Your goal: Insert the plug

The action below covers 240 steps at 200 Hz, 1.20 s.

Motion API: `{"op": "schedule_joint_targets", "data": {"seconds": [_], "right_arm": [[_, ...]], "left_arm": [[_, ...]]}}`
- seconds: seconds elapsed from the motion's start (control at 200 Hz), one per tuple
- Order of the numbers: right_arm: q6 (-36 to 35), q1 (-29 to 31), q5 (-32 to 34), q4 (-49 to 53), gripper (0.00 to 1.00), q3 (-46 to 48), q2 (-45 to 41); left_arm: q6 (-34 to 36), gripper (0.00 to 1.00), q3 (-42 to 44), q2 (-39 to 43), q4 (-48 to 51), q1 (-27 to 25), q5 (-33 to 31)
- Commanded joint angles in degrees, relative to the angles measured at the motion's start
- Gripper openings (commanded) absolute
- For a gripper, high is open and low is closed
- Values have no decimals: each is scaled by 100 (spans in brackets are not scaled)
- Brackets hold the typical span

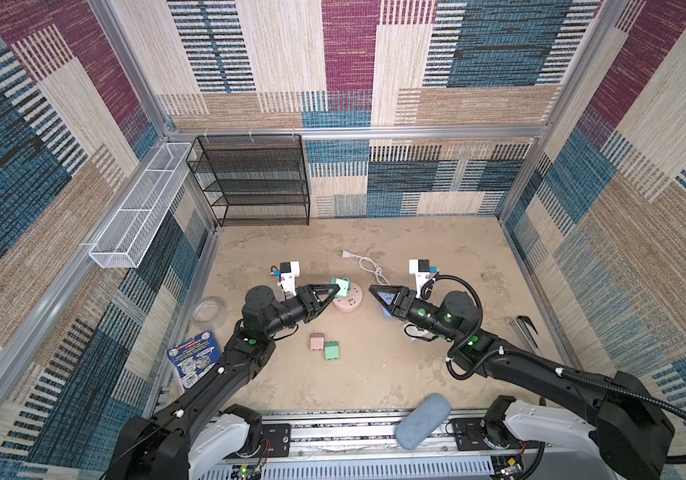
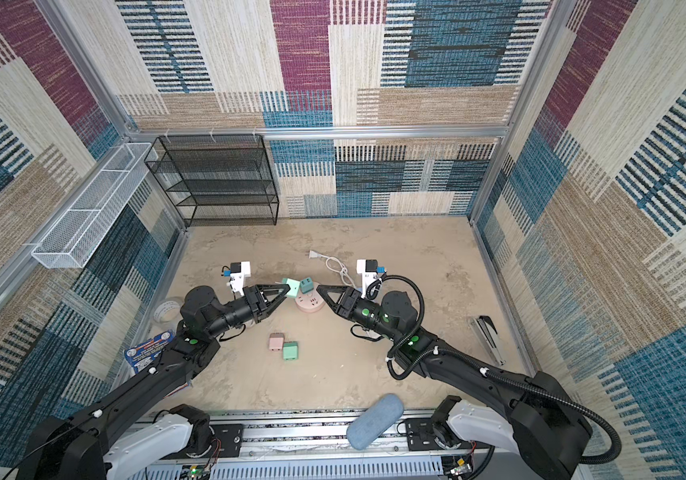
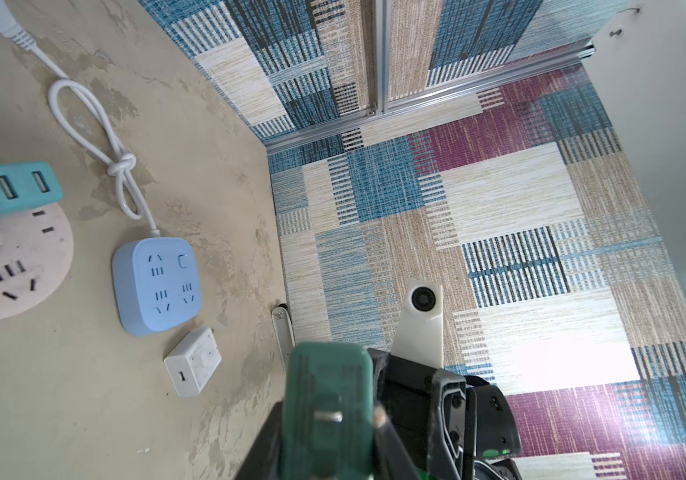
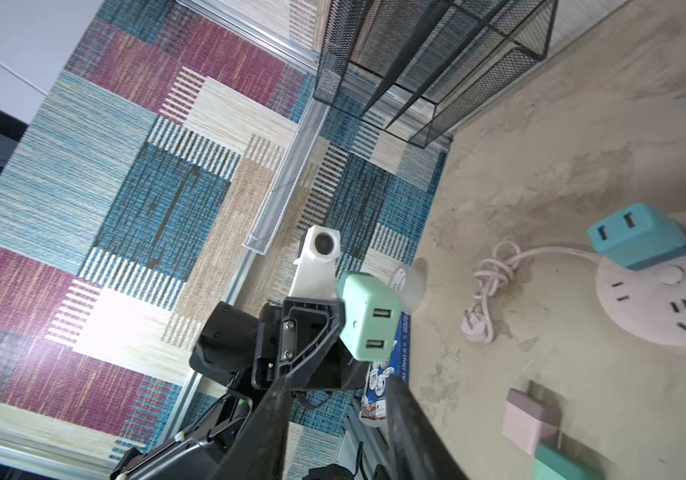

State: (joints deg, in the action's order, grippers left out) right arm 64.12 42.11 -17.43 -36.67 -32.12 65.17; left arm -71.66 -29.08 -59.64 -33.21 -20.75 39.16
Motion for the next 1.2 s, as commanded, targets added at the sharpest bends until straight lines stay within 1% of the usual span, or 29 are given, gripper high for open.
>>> {"op": "schedule_joint_targets", "data": {"seconds": [0.0, 0.055, 0.115, 0.29, 0.576, 0.967, 1.197], "right_arm": [[403, -45, -297, -928, 45, 109, 200], [506, -54, -346, -1186, 48, 155, 365], [603, -54, -401, -1422, 49, 176, 522], [623, -54, -434, -1647, 48, 75, 906], [885, -58, -679, -2382, 45, -115, 1564], [923, -54, -969, -2465, 44, -508, 1985], [905, -54, -1055, -2429, 42, -610, 2094]], "left_arm": [[-228, 0, 10, -13, -671, -5, 59], [-230, 0, -1, -21, -682, -15, 82], [-252, 0, 5, -15, -707, -22, 100], [-331, 0, 51, 1, -793, -68, 86], [-344, 0, 70, -33, -819, -157, 57], [-366, 0, 54, -138, -898, -207, 23], [-349, 0, 10, -177, -880, -227, 12]]}}
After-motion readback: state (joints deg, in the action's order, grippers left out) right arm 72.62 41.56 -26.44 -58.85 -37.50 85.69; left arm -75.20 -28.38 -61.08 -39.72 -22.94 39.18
